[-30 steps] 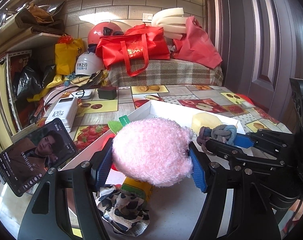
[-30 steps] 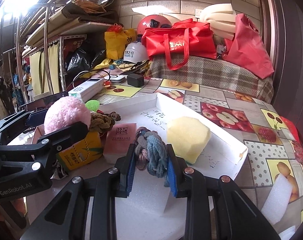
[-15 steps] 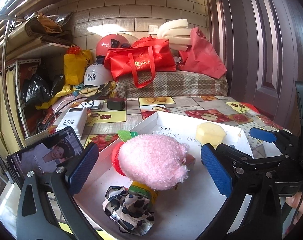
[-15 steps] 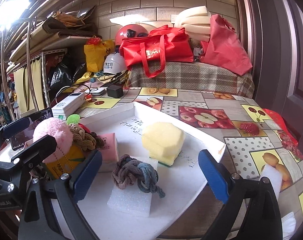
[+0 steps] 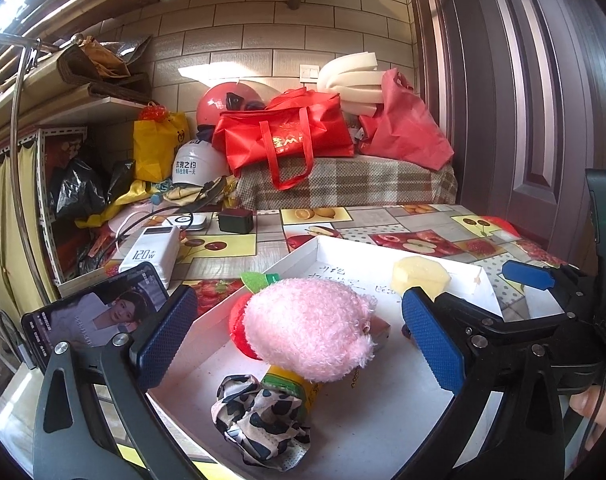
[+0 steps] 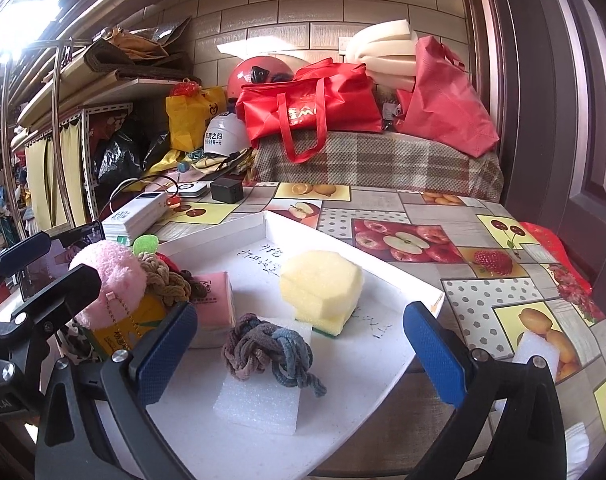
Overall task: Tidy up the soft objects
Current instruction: 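Move both grippers back from the tray toward the glove and foam sheet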
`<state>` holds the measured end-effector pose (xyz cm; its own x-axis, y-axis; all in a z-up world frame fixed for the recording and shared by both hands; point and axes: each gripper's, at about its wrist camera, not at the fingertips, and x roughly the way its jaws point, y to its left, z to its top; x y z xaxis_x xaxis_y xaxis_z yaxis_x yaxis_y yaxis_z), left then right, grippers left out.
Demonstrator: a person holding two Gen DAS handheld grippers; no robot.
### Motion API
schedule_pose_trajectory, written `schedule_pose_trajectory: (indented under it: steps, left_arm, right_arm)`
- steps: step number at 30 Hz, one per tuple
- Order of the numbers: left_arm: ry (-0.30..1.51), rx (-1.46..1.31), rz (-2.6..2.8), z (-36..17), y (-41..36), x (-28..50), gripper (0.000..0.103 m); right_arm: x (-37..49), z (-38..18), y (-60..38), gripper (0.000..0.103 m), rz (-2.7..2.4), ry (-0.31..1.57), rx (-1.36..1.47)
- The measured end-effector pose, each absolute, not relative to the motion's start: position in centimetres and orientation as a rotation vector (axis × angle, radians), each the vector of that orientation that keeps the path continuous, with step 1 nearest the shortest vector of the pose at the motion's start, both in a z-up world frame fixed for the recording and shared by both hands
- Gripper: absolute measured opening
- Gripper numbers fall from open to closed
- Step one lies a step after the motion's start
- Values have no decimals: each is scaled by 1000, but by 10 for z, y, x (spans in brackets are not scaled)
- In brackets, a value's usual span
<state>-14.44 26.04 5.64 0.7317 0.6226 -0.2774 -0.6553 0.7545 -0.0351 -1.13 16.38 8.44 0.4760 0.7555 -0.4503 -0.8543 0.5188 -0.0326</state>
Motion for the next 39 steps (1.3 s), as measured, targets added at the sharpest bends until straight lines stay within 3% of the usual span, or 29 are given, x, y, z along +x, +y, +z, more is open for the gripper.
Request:
schedule_pose_trajectory:
  steps: [15, 31, 39]
  left_arm:
    - [232, -129, 738, 55, 243, -154, 103]
    - [259, -95, 651, 56, 199, -147, 103]
    - [292, -47, 501, 57, 151, -118, 103]
  right_arm:
    - [-21, 94, 118, 103, 970, 306, -144]
    - [-6, 93, 36, 103, 916, 318, -263]
    - [66, 80, -57, 103, 856, 624, -200]
